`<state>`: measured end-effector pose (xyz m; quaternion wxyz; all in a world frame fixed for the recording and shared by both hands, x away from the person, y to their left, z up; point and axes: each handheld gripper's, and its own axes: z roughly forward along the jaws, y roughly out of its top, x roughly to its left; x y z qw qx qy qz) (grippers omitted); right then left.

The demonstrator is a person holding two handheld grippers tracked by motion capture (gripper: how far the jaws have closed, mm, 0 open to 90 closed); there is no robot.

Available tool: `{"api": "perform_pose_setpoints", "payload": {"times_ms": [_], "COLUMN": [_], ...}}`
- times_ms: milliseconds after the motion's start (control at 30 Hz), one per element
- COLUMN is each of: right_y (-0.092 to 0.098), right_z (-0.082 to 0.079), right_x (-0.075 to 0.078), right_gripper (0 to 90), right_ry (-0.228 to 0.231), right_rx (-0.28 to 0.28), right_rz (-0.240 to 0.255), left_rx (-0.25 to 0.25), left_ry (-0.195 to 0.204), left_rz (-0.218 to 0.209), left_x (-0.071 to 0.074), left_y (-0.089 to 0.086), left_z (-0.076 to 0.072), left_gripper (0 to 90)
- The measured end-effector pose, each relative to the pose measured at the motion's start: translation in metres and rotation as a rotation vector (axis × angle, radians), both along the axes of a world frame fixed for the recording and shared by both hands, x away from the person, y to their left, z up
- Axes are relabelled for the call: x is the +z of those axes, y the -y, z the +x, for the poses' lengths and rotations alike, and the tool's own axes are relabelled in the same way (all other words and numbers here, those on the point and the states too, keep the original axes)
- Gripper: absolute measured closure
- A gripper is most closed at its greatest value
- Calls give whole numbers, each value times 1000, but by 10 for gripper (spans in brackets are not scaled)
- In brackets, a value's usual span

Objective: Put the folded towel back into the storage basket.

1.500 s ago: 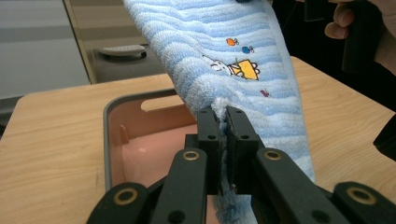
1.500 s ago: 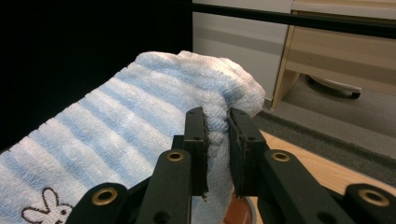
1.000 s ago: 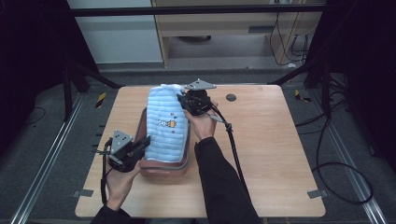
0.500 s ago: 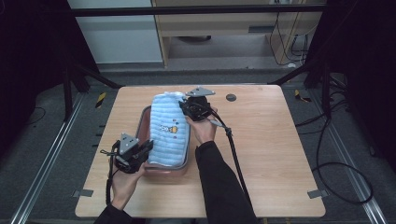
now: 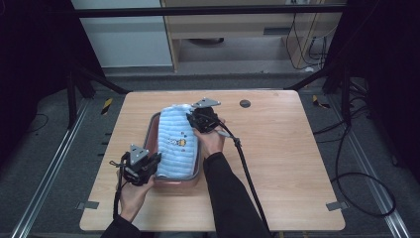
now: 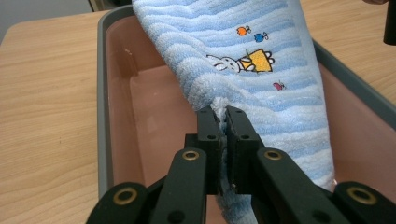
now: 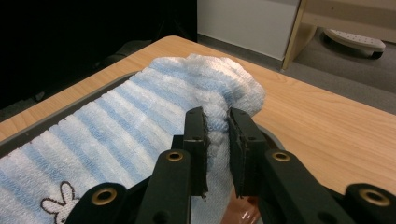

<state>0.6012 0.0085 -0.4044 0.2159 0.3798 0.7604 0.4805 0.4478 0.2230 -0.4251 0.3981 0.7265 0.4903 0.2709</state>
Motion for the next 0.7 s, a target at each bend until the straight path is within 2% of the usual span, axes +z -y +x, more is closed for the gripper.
{"api": "perform_pose_setpoints", "payload": {"times_ms": [300,567,700], "right_y": [-5,-8,-10], "right_z": [4,7,8], "right_x": [-17,-26,-30], "right_gripper": [781,774,745], "right_ry": [-33,-57,-79], "right_rx": [1,4,15], "right_rz": [-29,-42,-71], "left_rx": [14,25,26], "left_ry": [-27,-52,-69], "left_rz": [16,16,16], "left_x": [-8,-14,-15], "left_y": [-2,-5,-5], "left_z": [2,5,6], "left_gripper": [850,847,827]}}
